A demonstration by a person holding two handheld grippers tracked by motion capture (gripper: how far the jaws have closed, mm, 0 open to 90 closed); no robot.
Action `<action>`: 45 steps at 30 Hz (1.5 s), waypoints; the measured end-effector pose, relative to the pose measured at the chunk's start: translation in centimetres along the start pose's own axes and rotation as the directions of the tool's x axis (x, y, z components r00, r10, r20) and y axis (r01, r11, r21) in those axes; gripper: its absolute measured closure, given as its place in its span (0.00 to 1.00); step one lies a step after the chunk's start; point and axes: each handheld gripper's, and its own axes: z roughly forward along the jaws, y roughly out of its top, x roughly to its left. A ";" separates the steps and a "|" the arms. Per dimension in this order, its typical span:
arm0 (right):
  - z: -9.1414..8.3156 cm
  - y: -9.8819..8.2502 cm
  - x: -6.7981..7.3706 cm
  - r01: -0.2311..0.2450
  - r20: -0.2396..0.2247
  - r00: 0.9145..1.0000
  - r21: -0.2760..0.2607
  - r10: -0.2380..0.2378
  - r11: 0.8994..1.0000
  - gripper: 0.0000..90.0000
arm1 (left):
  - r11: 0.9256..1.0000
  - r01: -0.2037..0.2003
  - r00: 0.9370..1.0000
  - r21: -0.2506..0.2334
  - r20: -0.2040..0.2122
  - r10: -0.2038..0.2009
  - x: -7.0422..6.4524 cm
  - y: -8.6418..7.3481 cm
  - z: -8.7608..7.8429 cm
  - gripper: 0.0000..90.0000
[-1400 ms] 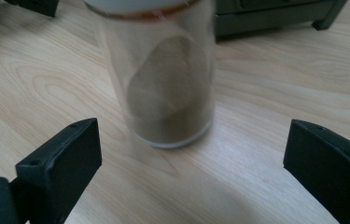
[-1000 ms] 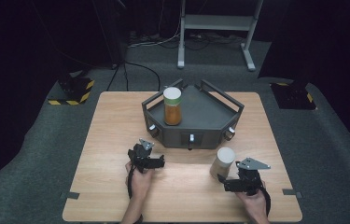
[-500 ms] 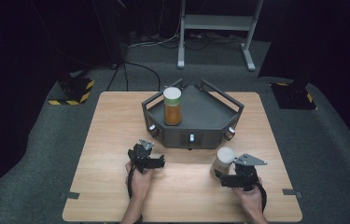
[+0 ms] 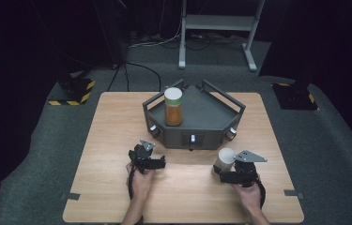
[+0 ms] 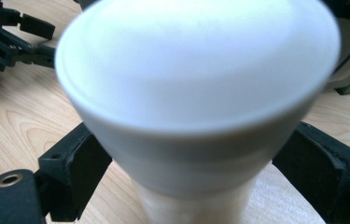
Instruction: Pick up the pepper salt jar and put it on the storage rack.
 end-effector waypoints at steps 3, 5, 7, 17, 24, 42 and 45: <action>0.0 0.1 0.1 0.002 0.001 1.000 -0.003 -0.002 1.000 0.14 | 1.000 0.000 1.000 0.000 0.000 0.000 0.0 0.0 0.0 0.03; 0.1 0.2 0.1 0.003 0.000 1.000 -0.007 -0.003 1.000 0.14 | 1.000 0.000 1.000 0.000 0.000 0.000 0.0 0.0 0.0 0.03; 0.2 0.3 0.1 0.004 0.000 1.000 -0.007 -0.004 1.000 0.15 | 1.000 0.000 1.000 0.000 0.000 0.000 0.0 0.0 0.0 0.03; 0.4 -0.1 0.1 0.000 0.009 1.000 -0.023 0.000 1.000 0.24 | 1.000 0.000 1.000 0.000 0.000 0.000 0.0 0.0 0.0 0.03; 0.2 -0.3 0.5 0.040 0.013 0.999 -0.039 -0.040 0.998 0.36 | 1.000 0.000 1.000 0.000 0.000 0.000 0.0 0.0 0.0 0.03; 0.1 0.2 0.7 0.075 0.030 0.997 -0.035 -0.074 0.997 0.38 | 1.000 0.000 1.000 0.000 0.000 0.000 0.0 0.0 0.0 0.03; -0.1 0.4 0.6 0.073 0.026 0.997 -0.037 -0.072 0.997 0.38 | 1.000 0.000 1.000 0.000 0.000 0.000 0.0 0.0 0.0 0.03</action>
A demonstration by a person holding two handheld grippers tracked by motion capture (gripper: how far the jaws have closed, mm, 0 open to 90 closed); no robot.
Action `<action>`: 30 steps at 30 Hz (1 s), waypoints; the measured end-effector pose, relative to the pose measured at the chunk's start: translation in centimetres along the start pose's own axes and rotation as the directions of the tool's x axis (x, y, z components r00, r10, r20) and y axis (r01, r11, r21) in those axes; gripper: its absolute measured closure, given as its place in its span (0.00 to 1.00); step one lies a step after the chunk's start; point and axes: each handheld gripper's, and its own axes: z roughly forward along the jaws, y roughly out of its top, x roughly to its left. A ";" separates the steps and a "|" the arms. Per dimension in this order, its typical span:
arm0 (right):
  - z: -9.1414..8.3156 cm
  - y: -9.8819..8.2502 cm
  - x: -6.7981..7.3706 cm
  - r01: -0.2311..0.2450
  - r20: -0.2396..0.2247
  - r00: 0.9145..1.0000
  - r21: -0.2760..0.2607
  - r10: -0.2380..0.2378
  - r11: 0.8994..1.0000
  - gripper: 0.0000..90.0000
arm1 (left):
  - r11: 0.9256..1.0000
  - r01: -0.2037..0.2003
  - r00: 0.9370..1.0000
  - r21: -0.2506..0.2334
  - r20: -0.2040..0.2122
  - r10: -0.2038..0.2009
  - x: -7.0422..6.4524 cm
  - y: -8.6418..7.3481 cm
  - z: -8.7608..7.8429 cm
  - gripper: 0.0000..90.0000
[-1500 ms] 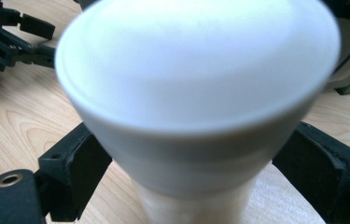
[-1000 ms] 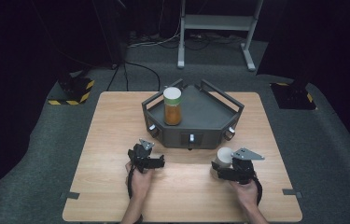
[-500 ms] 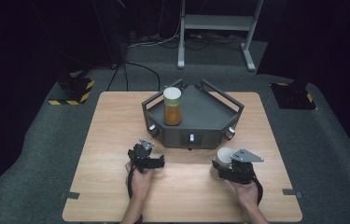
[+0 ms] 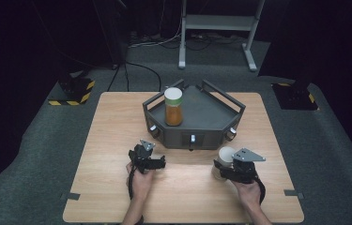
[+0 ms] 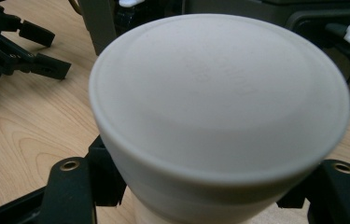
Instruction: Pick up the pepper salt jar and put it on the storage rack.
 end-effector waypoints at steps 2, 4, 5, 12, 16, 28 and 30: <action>-0.2 0.4 -0.2 0.002 -0.005 1.000 -0.001 -0.002 1.000 0.38 | 1.000 0.000 1.000 0.000 0.000 0.000 0.0 0.0 0.0 0.03; -0.3 0.6 -0.4 -0.001 -0.008 1.000 -0.003 0.001 1.000 0.38 | 1.000 0.000 1.000 0.000 0.000 0.000 0.0 0.0 0.0 0.03; -0.4 0.8 -0.4 -0.004 -0.009 1.000 -0.003 0.004 1.000 0.38 | 1.000 0.000 1.000 0.000 0.000 0.000 0.0 0.0 0.0 0.03; -0.9 2.0 -1.0 -0.013 -0.020 1.000 -0.003 0.013 1.000 0.38 | 1.000 0.000 1.000 0.000 0.000 0.000 0.0 0.0 0.0 0.03; -1.2 3.0 -1.2 -0.016 -0.021 1.000 0.008 0.016 1.000 0.38 | 1.000 0.000 1.000 0.000 0.000 0.000 0.0 0.0 0.0 0.03; -1.9 5.4 -2.4 -0.021 -0.055 0.998 -0.002 0.021 1.000 0.39 | 1.000 0.000 1.000 0.000 0.000 0.000 0.0 0.0 0.0 0.03; -2.0 5.8 -2.5 -0.021 -0.057 0.998 -0.001 0.020 1.000 0.39 | 1.000 0.000 1.000 0.000 0.000 0.000 0.0 0.0 0.0 0.03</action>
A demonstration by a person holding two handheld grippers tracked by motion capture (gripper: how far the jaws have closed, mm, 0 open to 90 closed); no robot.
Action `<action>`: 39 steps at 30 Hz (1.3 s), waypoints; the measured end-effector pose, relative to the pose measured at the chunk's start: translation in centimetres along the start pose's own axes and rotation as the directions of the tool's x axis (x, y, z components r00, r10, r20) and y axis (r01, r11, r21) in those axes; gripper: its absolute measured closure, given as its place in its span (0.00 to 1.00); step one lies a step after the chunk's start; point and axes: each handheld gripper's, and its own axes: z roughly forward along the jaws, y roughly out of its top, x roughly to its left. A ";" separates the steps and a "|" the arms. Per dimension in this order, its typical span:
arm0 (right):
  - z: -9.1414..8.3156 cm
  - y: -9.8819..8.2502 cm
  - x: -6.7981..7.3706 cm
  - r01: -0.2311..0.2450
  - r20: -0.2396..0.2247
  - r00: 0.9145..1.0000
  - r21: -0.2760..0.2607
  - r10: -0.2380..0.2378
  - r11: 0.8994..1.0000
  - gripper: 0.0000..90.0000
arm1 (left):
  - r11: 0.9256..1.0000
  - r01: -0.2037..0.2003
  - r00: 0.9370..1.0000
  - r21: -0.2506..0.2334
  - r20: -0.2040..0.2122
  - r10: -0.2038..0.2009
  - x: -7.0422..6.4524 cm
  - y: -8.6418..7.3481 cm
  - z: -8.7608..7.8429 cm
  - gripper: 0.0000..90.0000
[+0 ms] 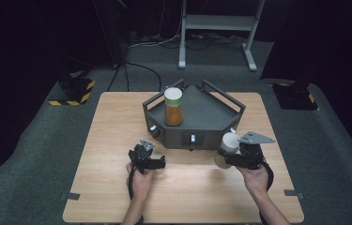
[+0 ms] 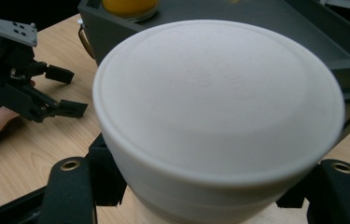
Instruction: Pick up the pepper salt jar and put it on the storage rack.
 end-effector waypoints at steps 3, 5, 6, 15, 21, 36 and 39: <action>-0.1 0.4 -0.2 0.005 -0.003 1.000 -0.002 -0.005 1.000 0.39 | 1.000 0.000 1.000 0.000 0.000 0.000 0.0 0.0 0.0 0.03; -0.2 0.7 -0.3 0.002 -0.006 1.000 -0.006 -0.002 1.000 0.39 | 1.000 0.000 1.000 0.000 0.000 0.000 0.0 0.0 0.0 0.03; -0.3 0.8 -0.4 -0.002 -0.006 1.000 -0.008 0.002 1.000 0.39 | 1.000 0.001 1.000 0.000 0.000 -0.001 0.0 0.0 0.0 0.03; -0.7 2.2 -1.1 -0.011 -0.025 1.000 -0.022 0.010 1.000 0.39 | 1.000 0.001 1.000 0.000 0.000 -0.001 0.0 0.0 0.0 0.03; -0.7 3.3 -1.1 -0.001 -0.026 1.000 -0.019 0.001 1.000 0.39 | 1.000 0.001 1.000 0.000 0.000 -0.001 0.0 0.0 0.0 0.03; -1.2 5.5 -1.9 -0.006 -0.027 1.000 -0.035 0.005 0.999 0.39 | 1.000 0.001 1.000 0.000 0.000 -0.001 0.0 0.0 0.0 0.03; -1.1 5.9 -1.9 -0.005 -0.023 1.000 -0.031 0.004 0.999 0.39 | 1.000 0.001 1.000 0.000 0.000 -0.001 0.0 0.0 0.0 0.03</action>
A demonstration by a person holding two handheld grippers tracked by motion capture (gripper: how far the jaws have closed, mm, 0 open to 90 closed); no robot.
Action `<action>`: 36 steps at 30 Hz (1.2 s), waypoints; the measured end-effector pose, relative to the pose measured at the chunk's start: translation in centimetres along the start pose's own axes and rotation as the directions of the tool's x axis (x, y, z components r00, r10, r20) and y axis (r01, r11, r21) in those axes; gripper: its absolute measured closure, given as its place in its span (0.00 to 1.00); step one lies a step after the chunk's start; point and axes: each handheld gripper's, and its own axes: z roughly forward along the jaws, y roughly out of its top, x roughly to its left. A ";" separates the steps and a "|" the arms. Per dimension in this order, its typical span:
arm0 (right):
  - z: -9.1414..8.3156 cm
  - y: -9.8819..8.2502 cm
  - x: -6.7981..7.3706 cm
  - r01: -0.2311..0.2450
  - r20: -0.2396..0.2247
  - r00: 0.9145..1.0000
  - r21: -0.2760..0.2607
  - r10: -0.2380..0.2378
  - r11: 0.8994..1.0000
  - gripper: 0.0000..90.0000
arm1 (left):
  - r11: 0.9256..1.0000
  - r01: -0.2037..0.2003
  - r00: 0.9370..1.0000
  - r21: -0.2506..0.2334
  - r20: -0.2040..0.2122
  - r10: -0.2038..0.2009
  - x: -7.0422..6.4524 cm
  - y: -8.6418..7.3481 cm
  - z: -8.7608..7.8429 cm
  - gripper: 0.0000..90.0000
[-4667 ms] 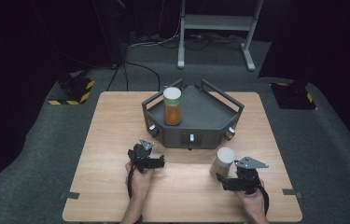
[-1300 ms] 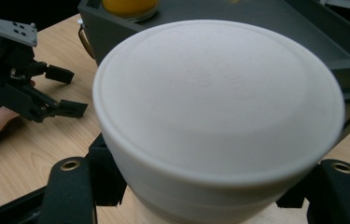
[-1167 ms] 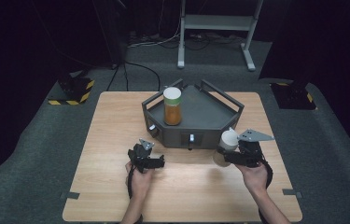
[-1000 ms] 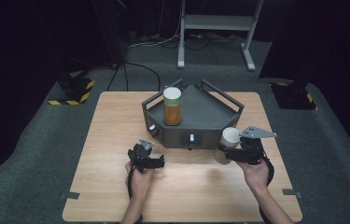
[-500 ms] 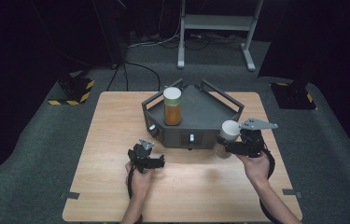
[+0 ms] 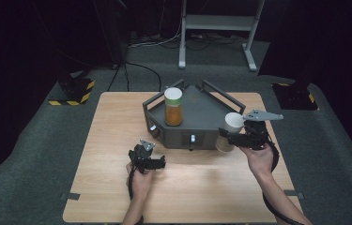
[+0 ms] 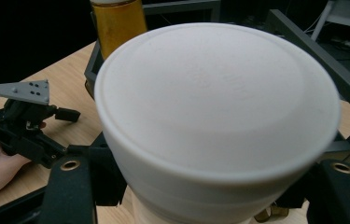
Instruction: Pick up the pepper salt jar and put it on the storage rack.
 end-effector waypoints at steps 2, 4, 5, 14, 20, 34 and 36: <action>0.1 0.3 -0.1 0.002 0.003 1.000 0.002 -0.002 1.000 0.39 | 1.000 0.000 1.000 0.000 0.000 0.000 0.0 0.0 0.0 0.03; 0.3 0.6 -0.2 -0.001 0.005 1.000 0.003 0.001 1.000 0.39 | 1.000 0.000 1.000 0.000 0.000 0.000 0.0 0.0 0.0 0.03; 0.4 0.7 -0.2 -0.003 0.006 1.000 0.003 0.003 1.000 0.39 | 1.000 0.000 1.000 0.000 0.000 0.000 0.0 0.0 0.0 0.03; 1.1 2.1 -0.3 -0.003 0.009 1.000 0.000 0.003 1.000 0.39 | 1.000 0.001 1.000 -0.001 0.000 -0.001 0.0 0.0 0.0 0.04; 1.4 3.1 -0.3 -0.003 0.008 1.000 -0.010 0.003 1.000 0.39 | 1.000 0.001 1.000 -0.001 -0.001 -0.001 0.0 0.0 0.0 0.04; 3.2 4.7 -0.4 -0.012 0.034 0.999 -0.021 0.012 1.000 0.39 | 1.000 0.002 1.000 -0.001 -0.001 -0.002 0.0 0.0 0.0 0.04; 3.4 4.8 -0.4 -0.015 0.043 0.999 -0.026 0.016 1.000 0.39 | 1.000 0.002 1.000 -0.001 0.000 -0.002 0.0 0.0 0.0 0.04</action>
